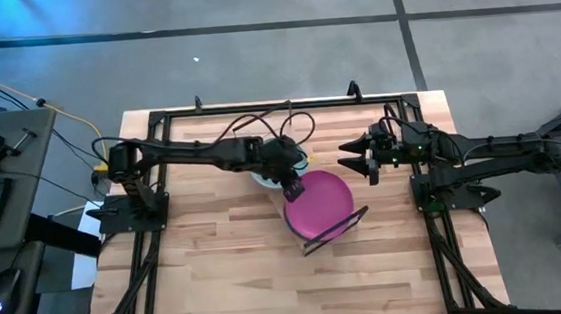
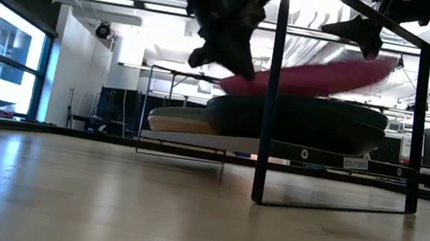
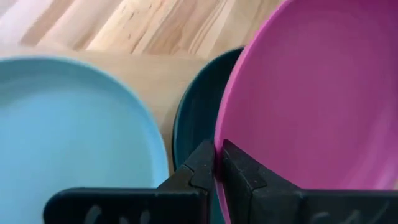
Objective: Place and stack plates onto a shelf
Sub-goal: Stack the pink plate on top of the dark green plate on the shelf, then return to home position
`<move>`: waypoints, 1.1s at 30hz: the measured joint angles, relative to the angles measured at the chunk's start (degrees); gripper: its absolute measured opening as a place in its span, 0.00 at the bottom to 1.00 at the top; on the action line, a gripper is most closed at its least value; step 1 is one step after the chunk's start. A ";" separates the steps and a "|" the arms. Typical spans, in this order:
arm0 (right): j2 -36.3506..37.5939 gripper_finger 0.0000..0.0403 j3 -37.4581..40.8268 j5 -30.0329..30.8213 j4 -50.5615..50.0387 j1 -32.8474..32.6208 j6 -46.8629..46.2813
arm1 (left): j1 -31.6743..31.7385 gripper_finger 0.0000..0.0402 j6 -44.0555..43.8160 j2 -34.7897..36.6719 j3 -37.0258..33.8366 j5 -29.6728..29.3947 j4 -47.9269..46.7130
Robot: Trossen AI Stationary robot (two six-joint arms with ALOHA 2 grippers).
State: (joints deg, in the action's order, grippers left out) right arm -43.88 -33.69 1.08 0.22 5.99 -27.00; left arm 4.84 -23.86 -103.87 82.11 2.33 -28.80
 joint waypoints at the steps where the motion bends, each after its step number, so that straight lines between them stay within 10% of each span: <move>1: 0.00 0.63 0.00 0.00 -0.03 0.00 0.00 | 0.00 0.04 0.01 -0.16 -0.02 0.11 -0.45; 15: 0.01 0.63 0.00 0.00 0.00 -0.01 0.00 | -0.13 0.08 4.09 -0.18 -0.07 -0.05 0.48; 24: 0.00 0.63 0.00 0.00 0.47 -0.01 0.00 | 1.83 0.32 4.02 2.16 0.01 2.55 0.44; 33: -0.23 0.63 0.00 0.02 9.71 0.01 0.78 | 3.83 0.41 8.42 16.53 0.22 -0.49 3.31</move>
State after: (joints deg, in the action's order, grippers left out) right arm -44.11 -33.69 1.10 9.93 6.00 -26.22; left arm 8.67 -15.44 -87.34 82.32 1.84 -25.49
